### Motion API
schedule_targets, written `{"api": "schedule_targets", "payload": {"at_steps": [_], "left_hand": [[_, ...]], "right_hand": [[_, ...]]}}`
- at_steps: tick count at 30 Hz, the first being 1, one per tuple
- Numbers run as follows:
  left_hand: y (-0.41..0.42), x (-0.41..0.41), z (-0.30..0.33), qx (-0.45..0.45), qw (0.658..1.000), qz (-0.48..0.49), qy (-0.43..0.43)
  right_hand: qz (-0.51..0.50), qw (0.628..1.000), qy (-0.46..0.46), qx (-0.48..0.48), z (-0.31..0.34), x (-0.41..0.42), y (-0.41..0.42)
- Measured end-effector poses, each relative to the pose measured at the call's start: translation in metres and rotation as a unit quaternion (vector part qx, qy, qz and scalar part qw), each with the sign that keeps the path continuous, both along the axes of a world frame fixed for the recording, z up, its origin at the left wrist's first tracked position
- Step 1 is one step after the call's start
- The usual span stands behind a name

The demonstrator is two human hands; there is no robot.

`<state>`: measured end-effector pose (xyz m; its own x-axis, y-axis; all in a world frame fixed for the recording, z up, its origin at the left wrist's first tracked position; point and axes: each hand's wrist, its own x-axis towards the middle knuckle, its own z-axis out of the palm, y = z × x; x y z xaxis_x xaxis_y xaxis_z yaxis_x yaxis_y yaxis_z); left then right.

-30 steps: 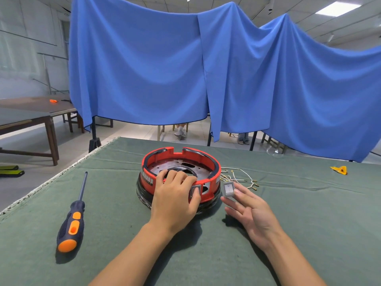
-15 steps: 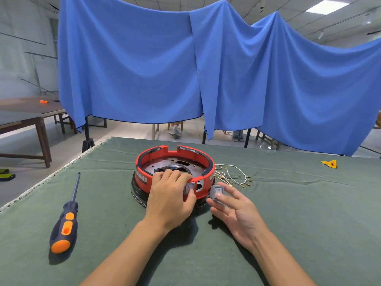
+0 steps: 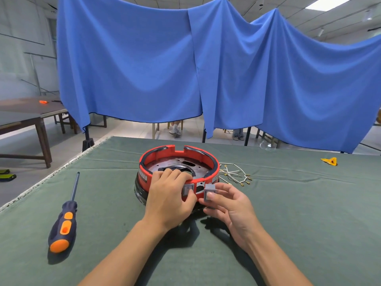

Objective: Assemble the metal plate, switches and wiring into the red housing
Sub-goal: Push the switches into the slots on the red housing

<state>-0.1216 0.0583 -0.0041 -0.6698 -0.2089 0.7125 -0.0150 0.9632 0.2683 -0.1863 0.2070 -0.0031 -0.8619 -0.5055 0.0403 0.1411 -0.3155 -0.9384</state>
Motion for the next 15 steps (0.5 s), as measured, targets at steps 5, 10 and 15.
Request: {"api": "schedule_targets", "payload": {"at_steps": [5, 10, 15], "left_hand": [[-0.0002, 0.0004, 0.0006, -0.001, 1.0, -0.004, 0.005], [-0.0047, 0.0006, 0.0001, 0.004, 1.0, -0.022, 0.019], [-0.006, 0.0009, -0.0001, 0.004, 0.999, -0.035, 0.017]], "right_hand": [[-0.043, 0.997, 0.047, 0.05, -0.0023, 0.0012, -0.0012], [-0.024, 0.998, 0.042, 0.046, -0.0019, 0.0026, -0.0022], [-0.024, 0.998, 0.045, 0.04, -0.0027, 0.006, -0.0065]]}}
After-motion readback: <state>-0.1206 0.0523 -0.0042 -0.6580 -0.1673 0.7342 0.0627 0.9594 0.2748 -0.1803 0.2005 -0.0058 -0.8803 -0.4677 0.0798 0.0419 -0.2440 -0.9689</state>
